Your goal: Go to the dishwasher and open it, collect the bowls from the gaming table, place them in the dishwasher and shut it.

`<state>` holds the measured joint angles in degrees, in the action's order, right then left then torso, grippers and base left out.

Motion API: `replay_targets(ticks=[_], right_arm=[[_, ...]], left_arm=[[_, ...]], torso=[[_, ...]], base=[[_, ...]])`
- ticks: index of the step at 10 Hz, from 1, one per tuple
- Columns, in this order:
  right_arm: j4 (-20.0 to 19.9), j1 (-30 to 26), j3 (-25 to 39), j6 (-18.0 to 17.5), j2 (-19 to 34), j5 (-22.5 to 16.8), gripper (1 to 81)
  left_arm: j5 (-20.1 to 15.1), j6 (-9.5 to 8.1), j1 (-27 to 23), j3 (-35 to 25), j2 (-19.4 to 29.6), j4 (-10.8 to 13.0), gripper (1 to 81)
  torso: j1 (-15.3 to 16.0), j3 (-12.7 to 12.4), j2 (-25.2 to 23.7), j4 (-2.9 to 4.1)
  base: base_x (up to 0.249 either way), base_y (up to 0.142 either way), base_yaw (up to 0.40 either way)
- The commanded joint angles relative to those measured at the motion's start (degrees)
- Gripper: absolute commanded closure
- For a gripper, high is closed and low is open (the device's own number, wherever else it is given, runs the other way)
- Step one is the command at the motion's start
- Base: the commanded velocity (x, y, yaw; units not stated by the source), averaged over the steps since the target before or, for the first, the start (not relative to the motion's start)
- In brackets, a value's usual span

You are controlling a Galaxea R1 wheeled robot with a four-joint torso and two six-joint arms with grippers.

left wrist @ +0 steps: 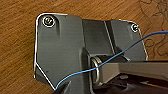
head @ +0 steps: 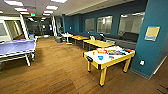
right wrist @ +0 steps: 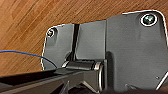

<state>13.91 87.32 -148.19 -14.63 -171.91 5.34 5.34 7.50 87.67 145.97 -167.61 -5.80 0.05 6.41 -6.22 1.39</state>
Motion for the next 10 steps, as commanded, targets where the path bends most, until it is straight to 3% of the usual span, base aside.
replay_targets(ticks=[1,6,10], right_arm=[[0.4,-3.0,0.2,0.0,-0.2,-2.4,1.0],[0.4,-3.0,0.2,0.0,-0.2,-2.4,1.0],[0.4,-3.0,0.2,0.0,-0.3,-2.4,1.0]], left_arm=[[-3.1,0.15,-2.9,-0.2,0.3,0.4,1.0],[-3.1,0.24,-2.9,-0.2,0.3,0.4,1.0],[-2.9,0.33,-2.7,-0.2,0.3,0.1,1.0]], torso=[[0.0,0.0,0.0,0.00],[0.0,0.0,0.0,0.00],[0.0,0.0,0.0,0.00]], base=[[0.000,0.000,-0.267],[0.000,0.000,-0.229],[0.000,-0.016,0.000]])
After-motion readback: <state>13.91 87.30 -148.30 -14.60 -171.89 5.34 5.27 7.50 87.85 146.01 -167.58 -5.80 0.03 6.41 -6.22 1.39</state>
